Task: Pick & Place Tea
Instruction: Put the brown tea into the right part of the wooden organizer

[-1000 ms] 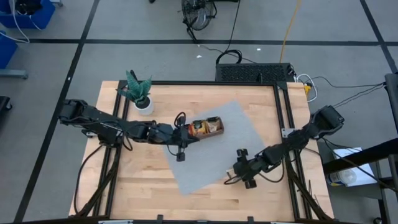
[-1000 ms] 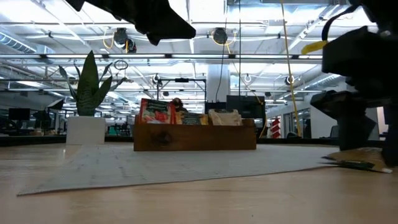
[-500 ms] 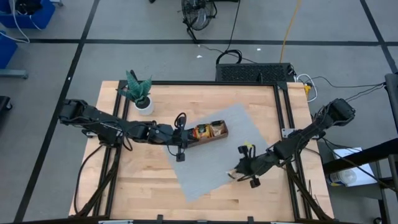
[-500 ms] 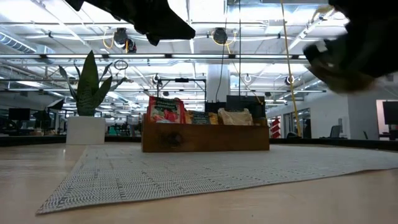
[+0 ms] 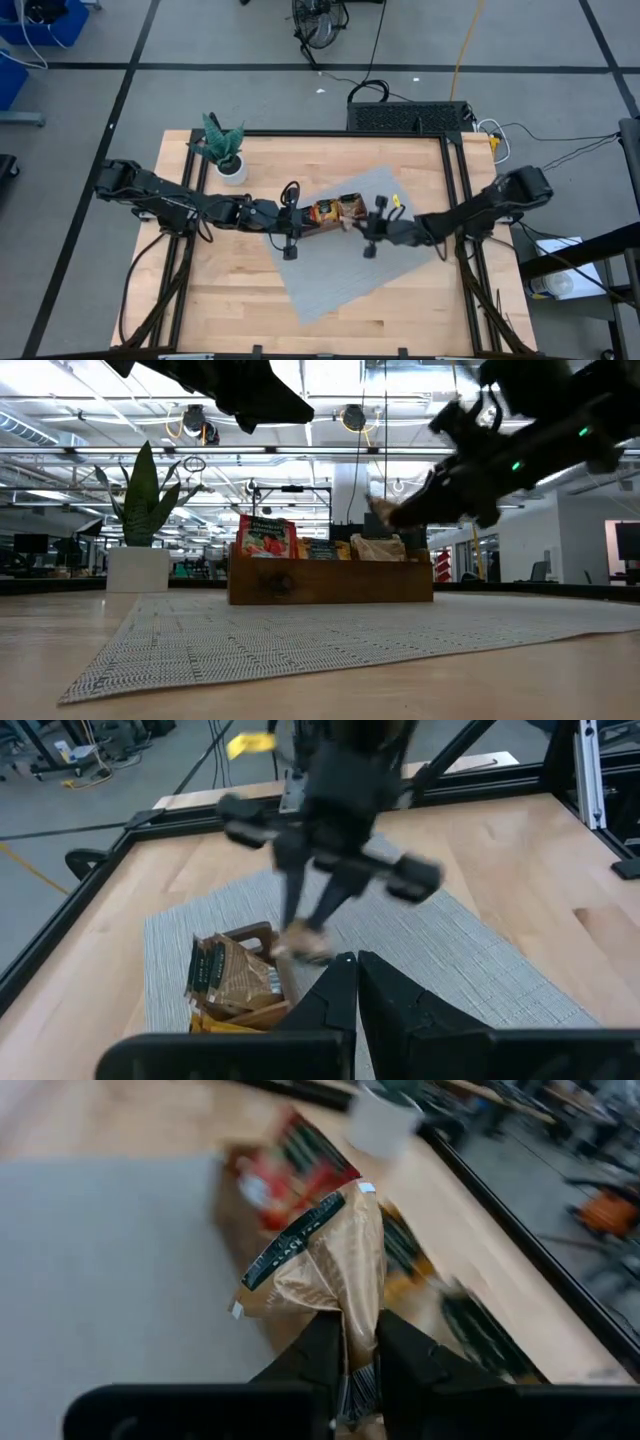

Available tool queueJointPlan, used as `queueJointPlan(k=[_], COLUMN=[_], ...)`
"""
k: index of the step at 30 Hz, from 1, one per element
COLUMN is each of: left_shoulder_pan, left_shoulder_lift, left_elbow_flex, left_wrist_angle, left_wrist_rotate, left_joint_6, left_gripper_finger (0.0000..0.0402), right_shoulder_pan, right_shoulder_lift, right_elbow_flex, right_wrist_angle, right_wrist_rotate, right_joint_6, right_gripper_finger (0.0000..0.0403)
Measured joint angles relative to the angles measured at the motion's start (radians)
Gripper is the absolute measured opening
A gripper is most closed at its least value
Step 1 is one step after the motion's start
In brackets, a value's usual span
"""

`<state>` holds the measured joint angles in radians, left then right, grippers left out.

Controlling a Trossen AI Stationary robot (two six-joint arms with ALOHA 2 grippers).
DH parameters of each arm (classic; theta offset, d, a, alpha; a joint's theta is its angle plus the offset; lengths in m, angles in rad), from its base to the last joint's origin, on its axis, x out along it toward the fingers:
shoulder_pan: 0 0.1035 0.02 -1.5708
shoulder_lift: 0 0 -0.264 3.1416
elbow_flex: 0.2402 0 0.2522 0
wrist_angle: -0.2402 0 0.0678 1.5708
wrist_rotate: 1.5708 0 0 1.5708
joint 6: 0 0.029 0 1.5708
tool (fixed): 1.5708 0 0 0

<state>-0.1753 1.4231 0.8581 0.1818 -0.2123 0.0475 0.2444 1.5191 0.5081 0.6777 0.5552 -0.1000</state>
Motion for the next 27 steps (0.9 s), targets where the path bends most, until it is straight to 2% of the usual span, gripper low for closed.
queueJointPlan(k=[5, 10, 15, 20, 27], left_shoulder_pan=[0.000, 0.000, 0.000, 0.000, 0.000], left_shoulder_lift=[0.000, 0.000, 0.000, 0.000, 0.000], left_elbow_flex=[0.000, 0.000, 0.000, 0.000, 0.001], left_wrist_angle=[-0.007, -0.021, -0.024, -0.025, -0.031], left_wrist_rotate=[0.000, 0.000, 0.000, 0.000, 0.000], left_joint_6=[0.000, 0.000, -0.006, -0.008, -0.008], left_gripper_finger=[0.0021, 0.0021, 0.0021, 0.0021, 0.0021], right_shoulder_pan=[-0.092, -0.132, -0.151, -0.153, -0.152], right_shoulder_lift=[0.067, 0.133, 0.211, 0.283, 0.309], right_elbow_flex=[0.000, 0.000, 0.002, 0.004, 0.003], right_wrist_angle=[0.028, 0.089, 0.174, 0.203, 0.179], right_wrist_rotate=[-0.004, -0.005, -0.005, 0.002, 0.000], right_joint_6=[-0.004, -0.037, -0.070, -0.077, -0.066], right_gripper_finger=[0.0049, 0.0033, 0.0032, 0.0049, 0.0029])
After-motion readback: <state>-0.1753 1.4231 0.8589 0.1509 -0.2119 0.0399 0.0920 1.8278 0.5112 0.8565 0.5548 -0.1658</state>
